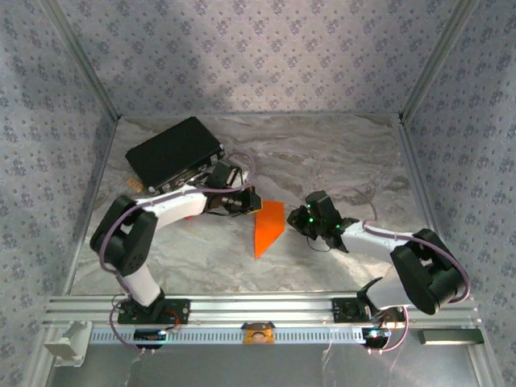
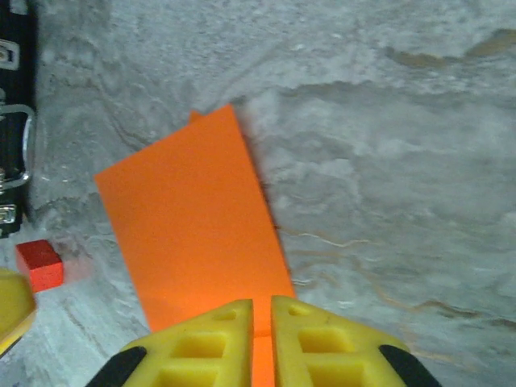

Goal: Fold a paper plane with a square sheet of paper (pick it up from the middle)
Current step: Fold the wing for the fifth time at the center of the table.

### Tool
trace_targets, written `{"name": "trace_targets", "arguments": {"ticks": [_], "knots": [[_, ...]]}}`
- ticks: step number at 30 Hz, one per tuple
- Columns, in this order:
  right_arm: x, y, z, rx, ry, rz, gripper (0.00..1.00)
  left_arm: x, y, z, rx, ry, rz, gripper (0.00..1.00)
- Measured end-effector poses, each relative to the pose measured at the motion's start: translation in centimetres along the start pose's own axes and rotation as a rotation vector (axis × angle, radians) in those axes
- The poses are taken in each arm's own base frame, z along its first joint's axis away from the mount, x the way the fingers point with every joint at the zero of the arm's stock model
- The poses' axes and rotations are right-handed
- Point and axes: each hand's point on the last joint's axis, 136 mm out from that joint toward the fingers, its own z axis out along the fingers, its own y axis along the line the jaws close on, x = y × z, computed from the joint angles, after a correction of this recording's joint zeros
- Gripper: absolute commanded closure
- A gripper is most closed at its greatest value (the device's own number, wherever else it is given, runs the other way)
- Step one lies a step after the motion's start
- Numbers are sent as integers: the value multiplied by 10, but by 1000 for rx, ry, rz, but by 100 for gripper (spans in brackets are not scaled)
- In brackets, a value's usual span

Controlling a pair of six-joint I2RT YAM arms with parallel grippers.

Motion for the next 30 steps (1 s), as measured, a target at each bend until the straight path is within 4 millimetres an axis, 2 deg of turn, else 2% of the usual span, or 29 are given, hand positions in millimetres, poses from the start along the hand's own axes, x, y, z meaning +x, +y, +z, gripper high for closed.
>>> {"name": "trace_targets", "arguments": {"ticks": [4,8,15,21,25,30], "knots": [[1,-3,-6,7,21,-21,86,1,15,25,-25,45,-29,100],[6,-2,-10,4,47,-49,84,3,27,38,-46,73,-53,100],[13,0,-11,-15,90,-77,75,-4,34,36,-39,49,-63,100],[20,4,-8,-38,131,-83,68,2,56,35,-54,46,-103,100],[22,5,-1,-36,158,-77,58,1,56,36,-39,40,-101,100],[22,11,9,-48,184,-74,57,1,58,35,-15,34,-104,100]]}}
